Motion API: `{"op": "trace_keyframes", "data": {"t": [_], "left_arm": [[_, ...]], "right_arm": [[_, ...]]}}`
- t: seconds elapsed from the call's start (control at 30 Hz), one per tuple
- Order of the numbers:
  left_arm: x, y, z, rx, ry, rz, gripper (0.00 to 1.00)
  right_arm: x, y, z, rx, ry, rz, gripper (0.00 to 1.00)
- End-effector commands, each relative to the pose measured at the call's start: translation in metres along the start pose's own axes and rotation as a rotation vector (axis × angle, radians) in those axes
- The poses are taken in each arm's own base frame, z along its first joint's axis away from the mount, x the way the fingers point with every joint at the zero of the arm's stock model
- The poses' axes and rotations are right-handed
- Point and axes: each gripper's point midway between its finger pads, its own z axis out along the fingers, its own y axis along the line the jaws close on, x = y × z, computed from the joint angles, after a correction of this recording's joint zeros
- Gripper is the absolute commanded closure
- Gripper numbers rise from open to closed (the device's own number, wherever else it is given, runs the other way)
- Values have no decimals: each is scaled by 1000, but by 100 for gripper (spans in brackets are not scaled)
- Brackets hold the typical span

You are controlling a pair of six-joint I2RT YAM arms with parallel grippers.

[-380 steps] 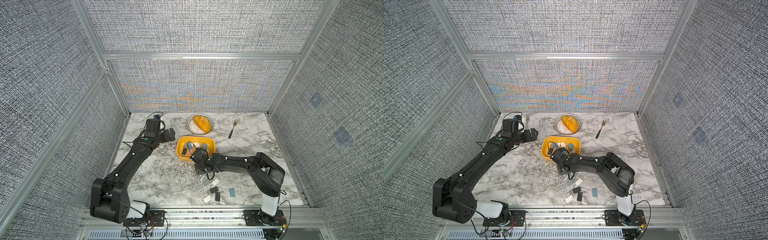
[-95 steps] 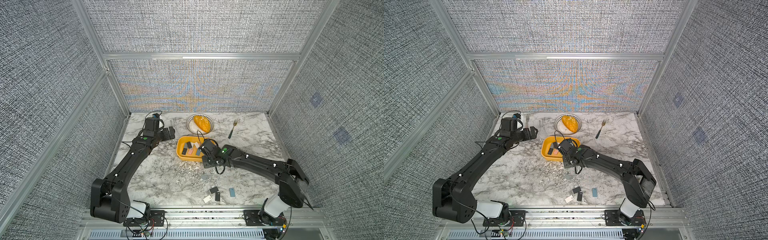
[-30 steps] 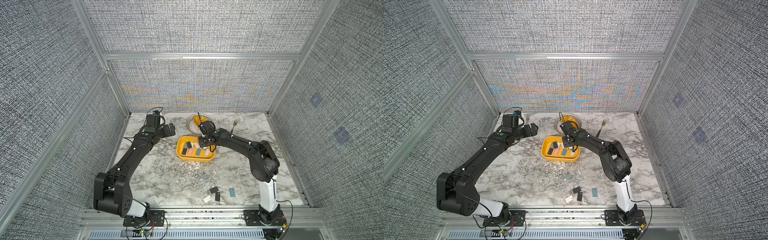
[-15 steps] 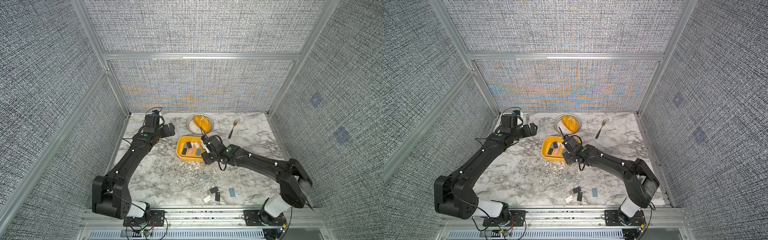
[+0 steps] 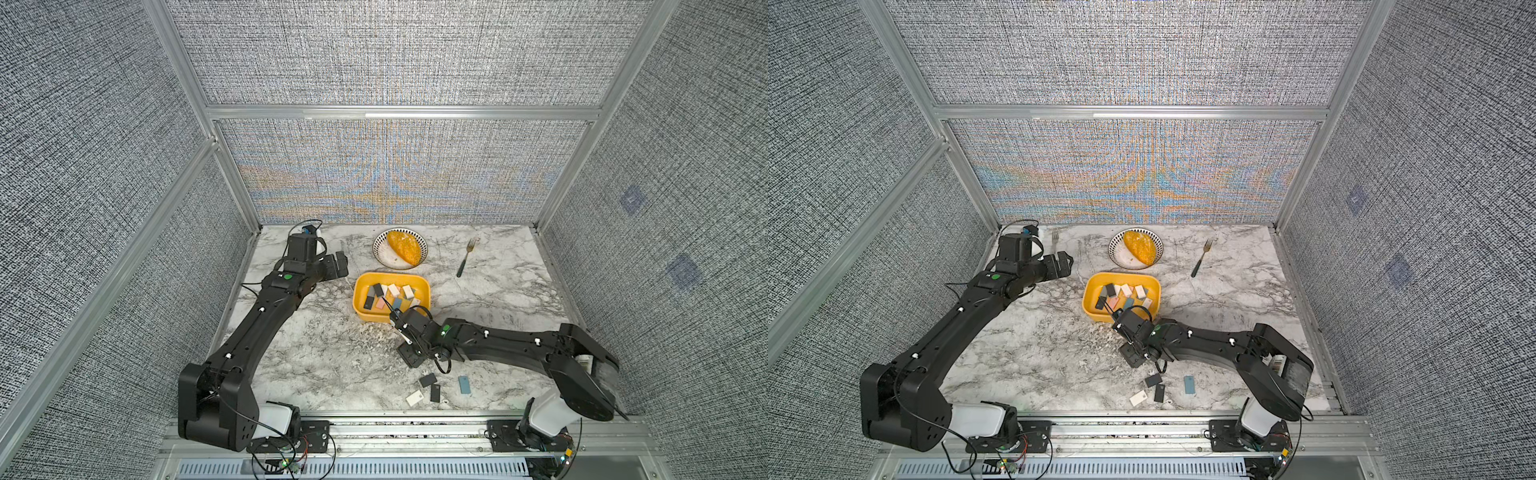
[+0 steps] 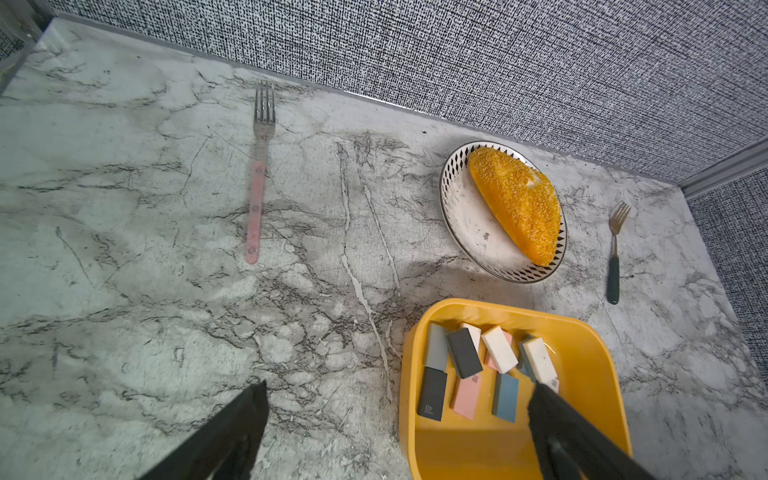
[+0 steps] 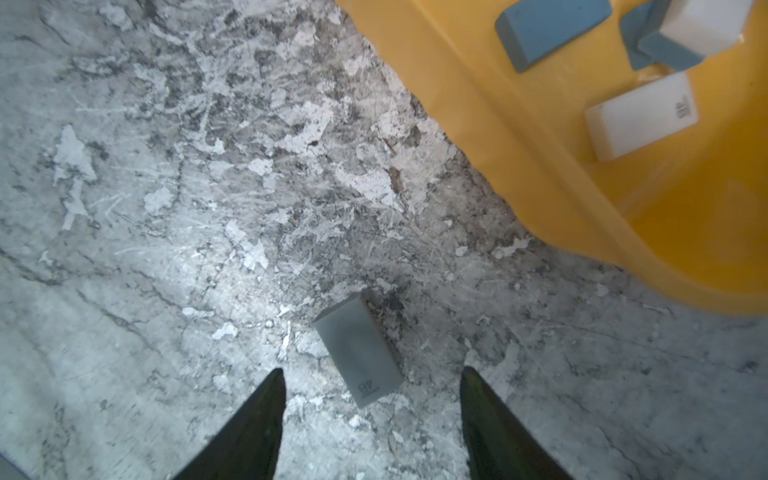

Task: Put the eraser in the storage box
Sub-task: Pick up the eraser from the center of the board.

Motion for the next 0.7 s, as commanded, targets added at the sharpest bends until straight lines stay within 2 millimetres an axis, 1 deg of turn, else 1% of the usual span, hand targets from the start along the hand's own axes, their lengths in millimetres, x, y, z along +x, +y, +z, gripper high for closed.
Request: {"op": "trace_keyframes", "data": {"t": [0.0,0.27,0.67], "left_arm": [[1,0,-2,4,0,2,0],[2,0,-3,5,1,1,0],[3,1,-3,-2,1,3,0]], "right_arm": [[2,2,4,-3,2,21,33],[17,5,19,-11,45,12,33],[22,5,33,-29,75,1,35]]}}
